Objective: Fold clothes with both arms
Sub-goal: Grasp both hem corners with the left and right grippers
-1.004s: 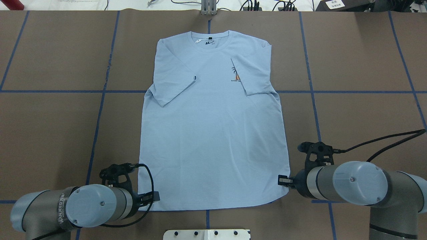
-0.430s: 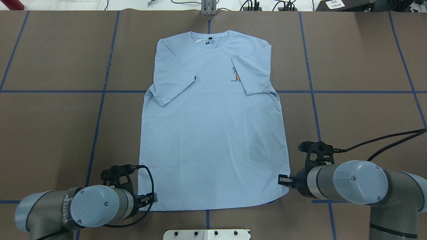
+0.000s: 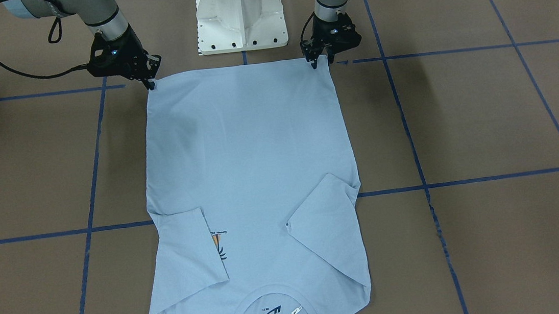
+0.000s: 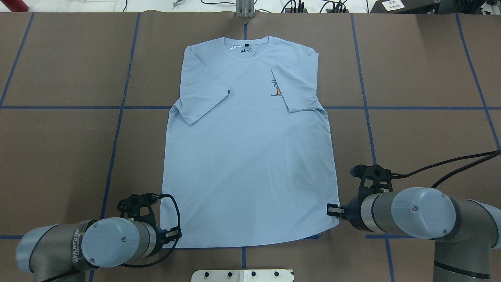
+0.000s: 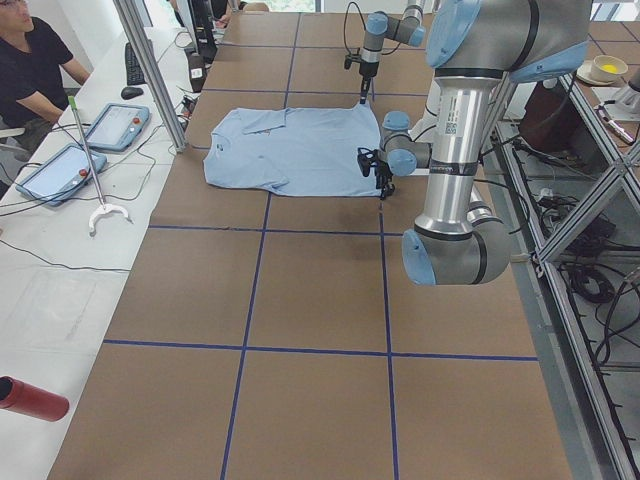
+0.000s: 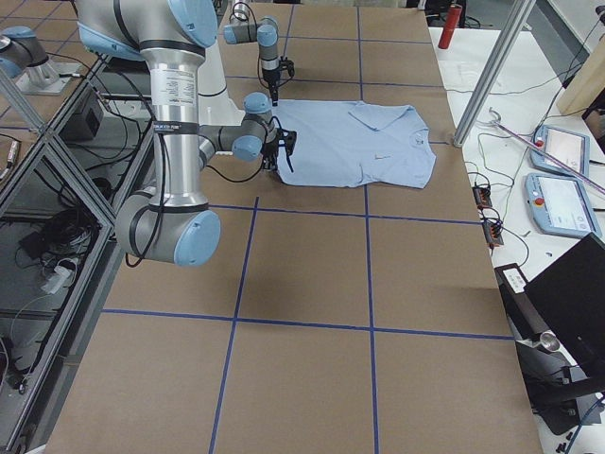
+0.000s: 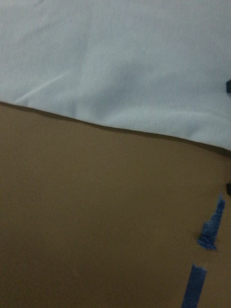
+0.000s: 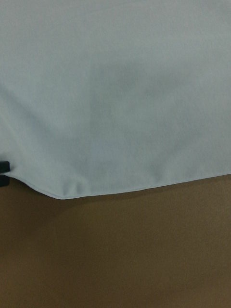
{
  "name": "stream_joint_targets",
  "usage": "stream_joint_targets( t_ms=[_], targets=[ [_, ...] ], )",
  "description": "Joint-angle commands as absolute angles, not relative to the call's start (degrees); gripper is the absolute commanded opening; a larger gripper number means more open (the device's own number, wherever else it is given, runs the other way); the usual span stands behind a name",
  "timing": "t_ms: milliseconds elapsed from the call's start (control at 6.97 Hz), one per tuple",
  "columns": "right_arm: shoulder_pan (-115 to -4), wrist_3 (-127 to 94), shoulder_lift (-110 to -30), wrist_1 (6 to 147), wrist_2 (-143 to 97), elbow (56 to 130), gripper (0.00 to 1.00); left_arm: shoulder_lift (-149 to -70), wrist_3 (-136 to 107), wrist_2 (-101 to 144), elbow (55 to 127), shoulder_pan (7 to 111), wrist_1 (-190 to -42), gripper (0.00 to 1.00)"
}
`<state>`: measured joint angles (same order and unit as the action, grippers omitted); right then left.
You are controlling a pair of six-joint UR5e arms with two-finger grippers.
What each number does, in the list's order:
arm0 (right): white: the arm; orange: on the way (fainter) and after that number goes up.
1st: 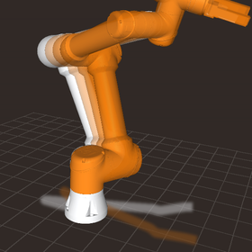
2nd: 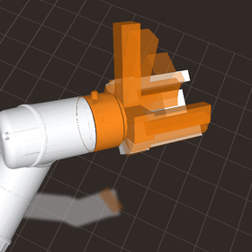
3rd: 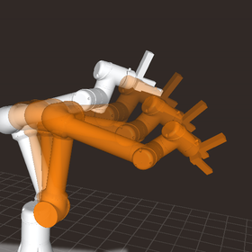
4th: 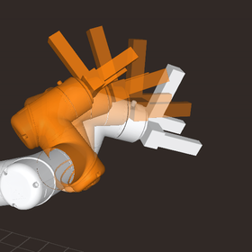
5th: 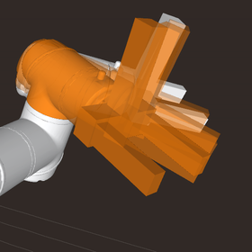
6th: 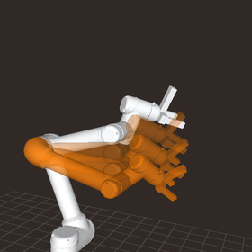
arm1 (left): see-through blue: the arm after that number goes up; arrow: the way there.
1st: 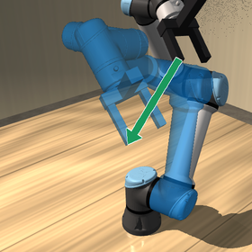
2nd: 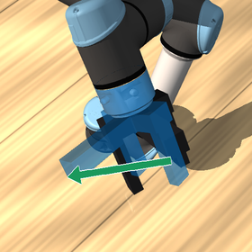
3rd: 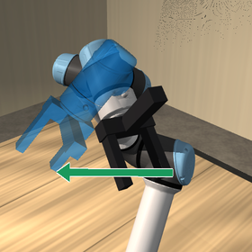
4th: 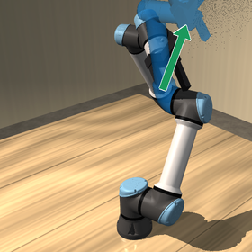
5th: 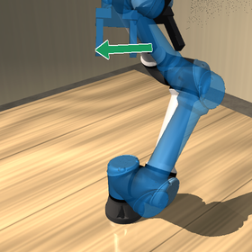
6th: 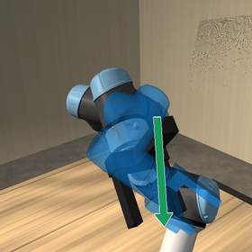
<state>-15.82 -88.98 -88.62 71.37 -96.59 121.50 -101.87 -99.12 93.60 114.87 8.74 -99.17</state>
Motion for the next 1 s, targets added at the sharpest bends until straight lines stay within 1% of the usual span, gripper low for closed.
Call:
stream_joint_targets(
  t_ms=[0,717,861],
  targets=[
    [-15.91,-88.95,-88.68,71.37,-96.59,121.46,0.00,-101.87,-99.05,93.60,115.14,8.70,-99.14,0.55],
    [-16.08,-88.68,-88.86,71.46,-96.59,121.11,0.00,-102.30,-98.96,93.69,115.49,8.70,-97.65,0.54],
    [-16.08,-88.59,-88.86,71.46,-96.59,121.11,0.00,-102.39,-98.96,93.69,115.49,8.70,-97.65,0.41]
  ],
)
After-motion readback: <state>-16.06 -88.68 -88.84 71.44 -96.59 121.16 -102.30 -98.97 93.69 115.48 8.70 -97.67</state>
